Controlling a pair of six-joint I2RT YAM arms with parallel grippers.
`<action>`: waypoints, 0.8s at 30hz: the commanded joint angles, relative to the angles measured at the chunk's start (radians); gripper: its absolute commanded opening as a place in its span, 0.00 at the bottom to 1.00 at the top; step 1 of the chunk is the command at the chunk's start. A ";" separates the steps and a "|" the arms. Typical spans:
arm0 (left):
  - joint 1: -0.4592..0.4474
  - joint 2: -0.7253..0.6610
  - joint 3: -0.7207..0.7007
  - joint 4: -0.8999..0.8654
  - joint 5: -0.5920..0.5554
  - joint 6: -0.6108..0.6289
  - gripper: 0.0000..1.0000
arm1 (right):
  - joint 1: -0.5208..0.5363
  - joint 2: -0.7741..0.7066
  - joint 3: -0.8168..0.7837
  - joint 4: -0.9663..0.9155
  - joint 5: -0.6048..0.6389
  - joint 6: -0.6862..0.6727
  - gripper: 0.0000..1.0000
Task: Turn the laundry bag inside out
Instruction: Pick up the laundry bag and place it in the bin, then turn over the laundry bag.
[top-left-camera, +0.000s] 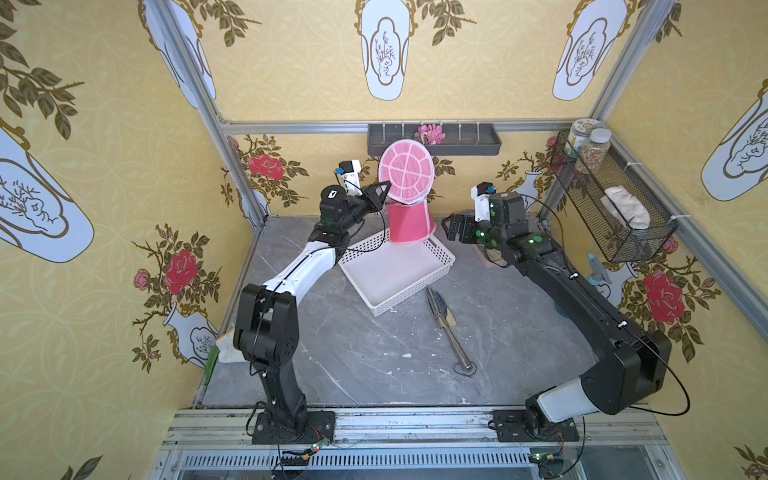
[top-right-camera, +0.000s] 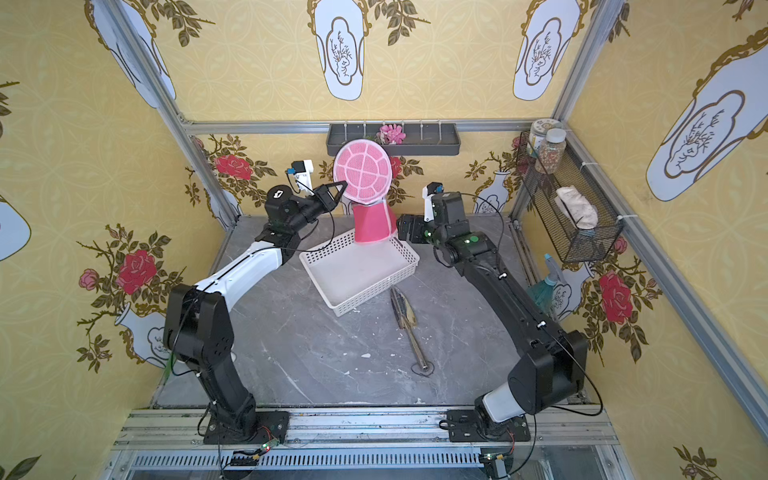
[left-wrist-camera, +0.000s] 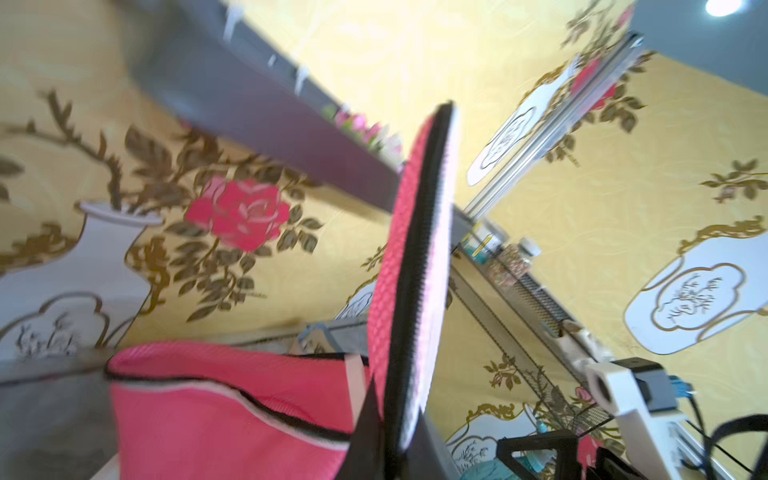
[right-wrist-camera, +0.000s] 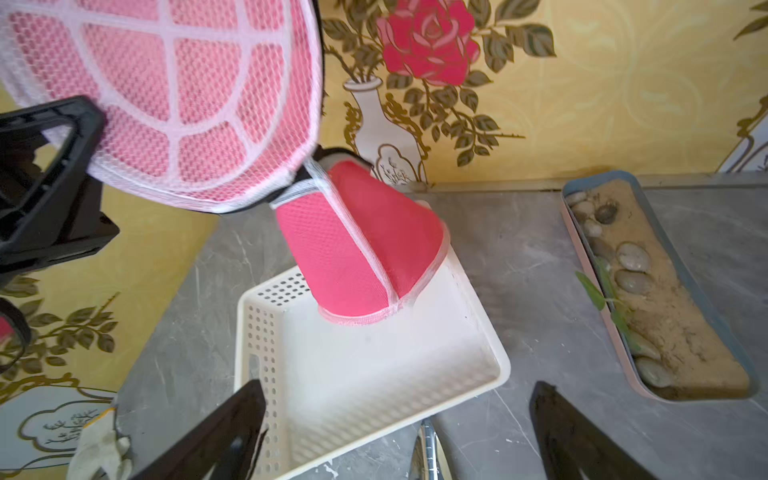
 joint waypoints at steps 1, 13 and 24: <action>-0.003 -0.090 -0.023 0.073 -0.015 0.165 0.00 | -0.007 -0.039 0.034 0.015 0.005 0.013 1.00; -0.003 -0.435 -0.289 0.024 0.204 0.600 0.00 | -0.019 -0.080 0.211 -0.391 -0.035 0.181 0.94; -0.166 -0.694 -0.584 -0.037 0.216 1.090 0.00 | 0.043 0.041 0.341 -0.740 -0.123 0.267 0.91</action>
